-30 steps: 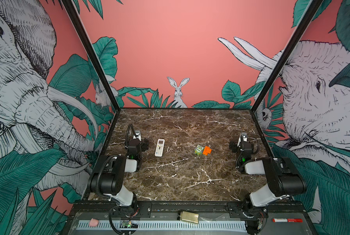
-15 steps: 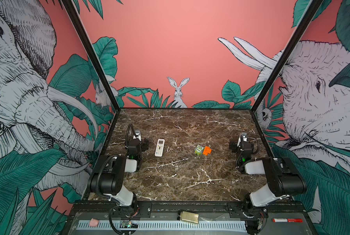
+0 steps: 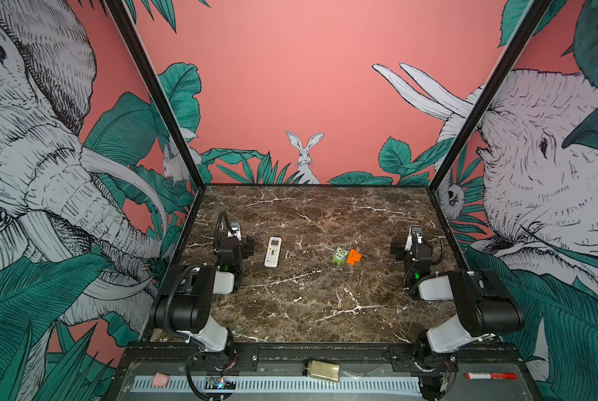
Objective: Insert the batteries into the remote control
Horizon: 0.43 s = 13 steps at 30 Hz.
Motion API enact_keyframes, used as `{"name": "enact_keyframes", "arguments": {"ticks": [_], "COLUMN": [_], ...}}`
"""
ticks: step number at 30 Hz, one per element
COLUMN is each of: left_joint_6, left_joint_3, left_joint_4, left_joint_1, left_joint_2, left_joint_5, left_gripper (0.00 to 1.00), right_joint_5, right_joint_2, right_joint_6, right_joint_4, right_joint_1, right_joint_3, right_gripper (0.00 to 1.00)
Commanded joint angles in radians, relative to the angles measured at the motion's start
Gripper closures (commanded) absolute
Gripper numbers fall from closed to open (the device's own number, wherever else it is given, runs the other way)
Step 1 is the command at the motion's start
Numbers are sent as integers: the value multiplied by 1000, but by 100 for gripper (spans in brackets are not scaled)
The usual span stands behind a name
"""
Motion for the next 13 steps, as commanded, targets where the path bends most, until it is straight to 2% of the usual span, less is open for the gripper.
{"name": "enact_keyframes", "arguments": {"ticks": [1, 13], "left_joint_6": [-10, -9], "left_joint_3": [-7, -7], "left_joint_4": [16, 16], "left_joint_1": [3, 3], "left_joint_2": [-18, -18], "left_joint_5": [8, 10], "left_gripper": [0, 0], "right_joint_5": [30, 31], "right_joint_2": [-8, -10], "right_joint_6": [12, 9], "right_joint_4": [-76, -37], "right_joint_1": [-3, -2], "right_joint_3": [44, 24], "right_gripper": [1, 1]}}
